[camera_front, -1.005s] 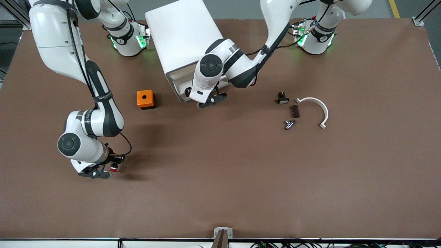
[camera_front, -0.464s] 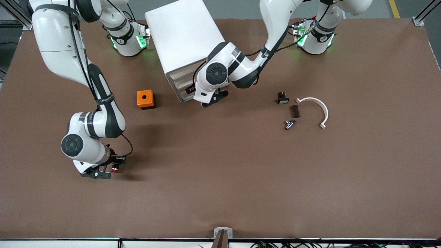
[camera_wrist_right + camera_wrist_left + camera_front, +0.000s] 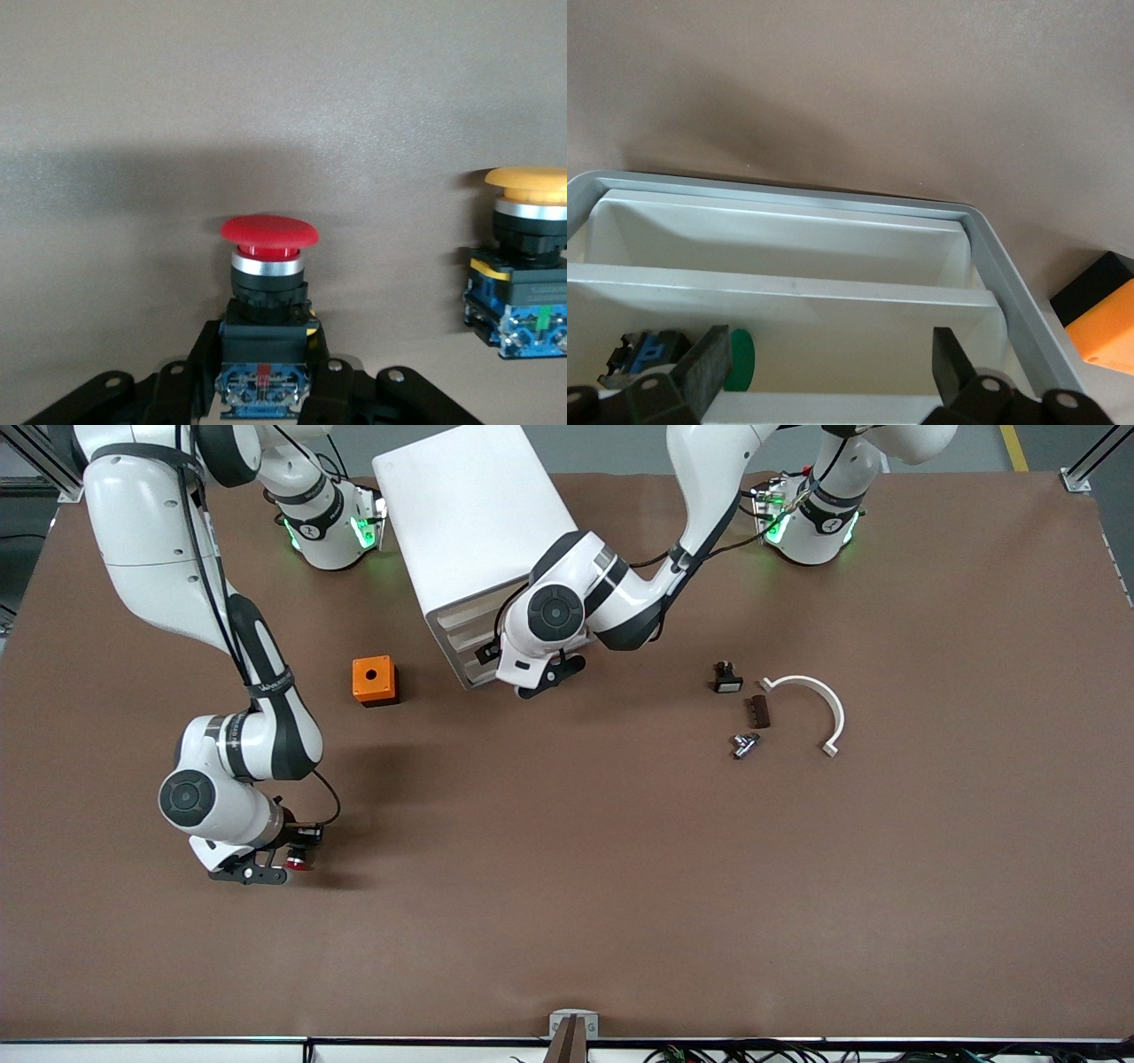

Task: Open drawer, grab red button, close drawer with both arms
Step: 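Push the drawer shut with the left gripper while the right gripper lowers the button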

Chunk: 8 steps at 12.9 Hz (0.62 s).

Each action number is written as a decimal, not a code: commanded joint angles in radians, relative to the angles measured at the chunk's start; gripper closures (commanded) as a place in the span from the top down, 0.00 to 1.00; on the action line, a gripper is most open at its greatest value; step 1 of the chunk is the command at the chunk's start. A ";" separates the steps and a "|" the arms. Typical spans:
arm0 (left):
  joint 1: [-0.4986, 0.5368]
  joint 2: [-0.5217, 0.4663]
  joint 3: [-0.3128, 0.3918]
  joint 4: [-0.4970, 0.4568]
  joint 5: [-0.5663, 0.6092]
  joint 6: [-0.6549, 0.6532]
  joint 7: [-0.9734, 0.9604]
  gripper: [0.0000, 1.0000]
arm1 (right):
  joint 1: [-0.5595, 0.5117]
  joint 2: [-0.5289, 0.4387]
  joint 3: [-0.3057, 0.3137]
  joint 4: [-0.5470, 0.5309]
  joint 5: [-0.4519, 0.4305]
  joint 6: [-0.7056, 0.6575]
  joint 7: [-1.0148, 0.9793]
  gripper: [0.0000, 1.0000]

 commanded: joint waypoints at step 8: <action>0.285 -0.222 0.031 0.076 0.283 -0.283 0.042 0.99 | -0.023 -0.073 0.017 0.038 -0.012 -0.151 -0.018 1.00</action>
